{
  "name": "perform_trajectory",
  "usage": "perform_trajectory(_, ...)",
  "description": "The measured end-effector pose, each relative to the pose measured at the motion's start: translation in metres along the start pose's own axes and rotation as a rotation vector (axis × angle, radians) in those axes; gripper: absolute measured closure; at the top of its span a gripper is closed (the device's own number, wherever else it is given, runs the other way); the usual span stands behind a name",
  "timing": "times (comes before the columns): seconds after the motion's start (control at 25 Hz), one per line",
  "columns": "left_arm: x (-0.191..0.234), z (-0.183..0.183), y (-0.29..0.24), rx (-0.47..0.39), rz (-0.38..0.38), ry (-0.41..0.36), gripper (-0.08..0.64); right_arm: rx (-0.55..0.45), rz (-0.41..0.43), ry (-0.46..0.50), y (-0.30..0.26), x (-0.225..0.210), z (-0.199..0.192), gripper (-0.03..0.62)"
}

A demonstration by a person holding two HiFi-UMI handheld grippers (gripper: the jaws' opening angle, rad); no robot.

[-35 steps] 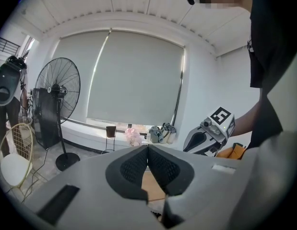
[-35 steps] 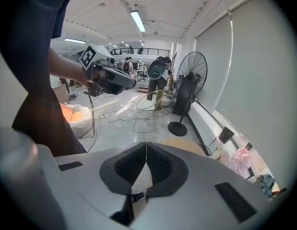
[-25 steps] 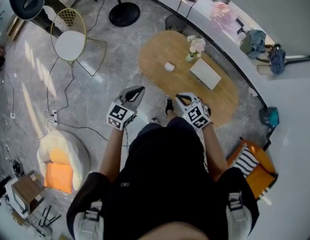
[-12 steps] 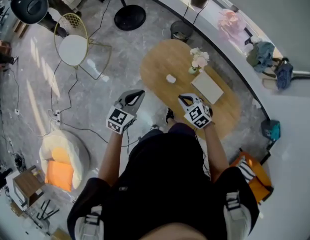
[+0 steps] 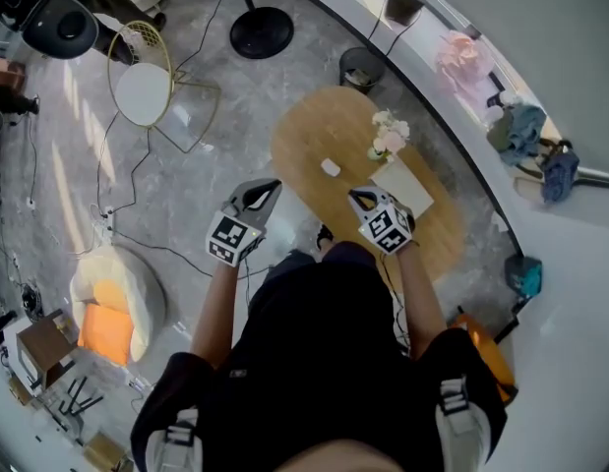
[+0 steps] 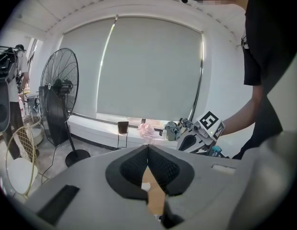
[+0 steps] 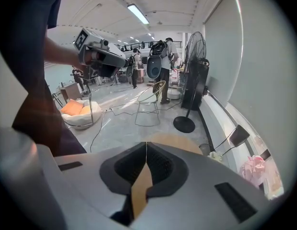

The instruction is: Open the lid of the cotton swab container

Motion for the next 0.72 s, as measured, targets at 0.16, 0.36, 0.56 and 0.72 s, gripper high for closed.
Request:
perform_trajectory(0.16, 0.001, 0.004, -0.014, 0.012, 0.020, 0.009, 0.560, 0.013, 0.051, -0.004, -0.012, -0.014, -0.012, 0.595)
perform_trajectory(0.36, 0.003, 0.005, -0.022, 0.020, 0.050, 0.028, 0.560, 0.036, 0.120, 0.010, -0.035, -0.026, -0.027, 0.595)
perform_trajectory(0.56, 0.001, -0.003, -0.026, 0.038, 0.064, 0.041, 0.560, 0.070, 0.165, 0.023, -0.056, -0.030, -0.042, 0.595)
perform_trajectory(0.72, 0.007, -0.009, -0.024, 0.041, 0.069, 0.058, 0.560, 0.104, 0.183, 0.005, -0.072, -0.029, -0.050, 0.595)
Point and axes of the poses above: the fingertips, and each gripper's own axes: y backward along the fingers, x to its left, z out of its top, the point moved 8 cm from there along y, backward along the fingers, and after that the axes turned 1 degree about -z, right-handed, at the moved point
